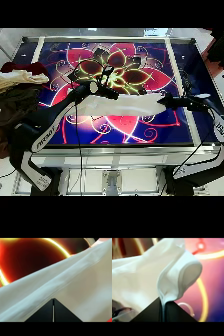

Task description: Fold the shirts.

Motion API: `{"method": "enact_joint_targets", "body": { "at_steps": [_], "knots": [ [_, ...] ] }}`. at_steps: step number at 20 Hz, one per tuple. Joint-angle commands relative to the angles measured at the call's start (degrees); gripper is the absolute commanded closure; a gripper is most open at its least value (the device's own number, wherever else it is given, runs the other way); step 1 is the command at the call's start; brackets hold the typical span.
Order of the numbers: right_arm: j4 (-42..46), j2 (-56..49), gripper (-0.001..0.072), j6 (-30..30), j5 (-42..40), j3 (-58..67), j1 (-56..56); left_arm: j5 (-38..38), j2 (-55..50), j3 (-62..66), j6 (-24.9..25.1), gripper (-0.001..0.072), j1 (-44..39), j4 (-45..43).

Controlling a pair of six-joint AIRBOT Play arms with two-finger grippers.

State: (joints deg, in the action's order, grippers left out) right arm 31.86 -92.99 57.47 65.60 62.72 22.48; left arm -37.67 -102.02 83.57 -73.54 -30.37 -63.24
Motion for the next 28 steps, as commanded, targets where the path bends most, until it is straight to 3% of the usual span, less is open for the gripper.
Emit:
{"method": "enact_joint_targets", "body": {
  "at_steps": [1,5,10,12,17,23,24,26,28],
  "knots": [
    [-3.7,3.9,0.0687,3.1,9.0,7.2,-1.9,-6.2,-2.9,0.0,-4.7,0.069,-0.1,-0.2],
    [-3.3,6.6,0.0688,8.5,8.1,18.7,-11.1,-8.1,-4.7,0.1,-4.7,0.0689,-0.1,-0.2],
    [-1.9,6.6,0.069,11.1,2.0,27.3,-26.8,-9.2,-4.6,4.1,-5.0,0.069,0.9,-3.2],
    [-1.8,6.6,0.069,11.7,-0.9,28.7,-32.8,-13.9,-4.2,9.0,-8.6,0.069,3.2,-10.5],
    [-3.3,4.3,0.0691,11.7,-15.4,29.1,-44.9,-30.7,2.0,21.8,-19.0,0.0689,14.5,-39.4],
    [-8.2,-9.3,0.0687,11.7,-34.6,29.0,-59.5,-35.3,10.8,23.3,-19.0,0.0689,28.4,-36.2],
    [-10.1,-11.7,0.0652,11.7,-38.8,29.0,-61.1,-35.8,11.1,23.3,-19.0,0.0689,29.0,-35.5],
    [-17.0,-14.7,0.0149,11.7,-45.6,29.0,-62.5,-36.8,11.2,23.2,-17.7,0.0689,28.8,-35.0],
    [-17.6,-14.8,0.0129,10.8,-47.6,29.1,-61.3,-36.8,11.2,23.2,-15.9,0.0688,28.9,-31.1]
  ]
}}
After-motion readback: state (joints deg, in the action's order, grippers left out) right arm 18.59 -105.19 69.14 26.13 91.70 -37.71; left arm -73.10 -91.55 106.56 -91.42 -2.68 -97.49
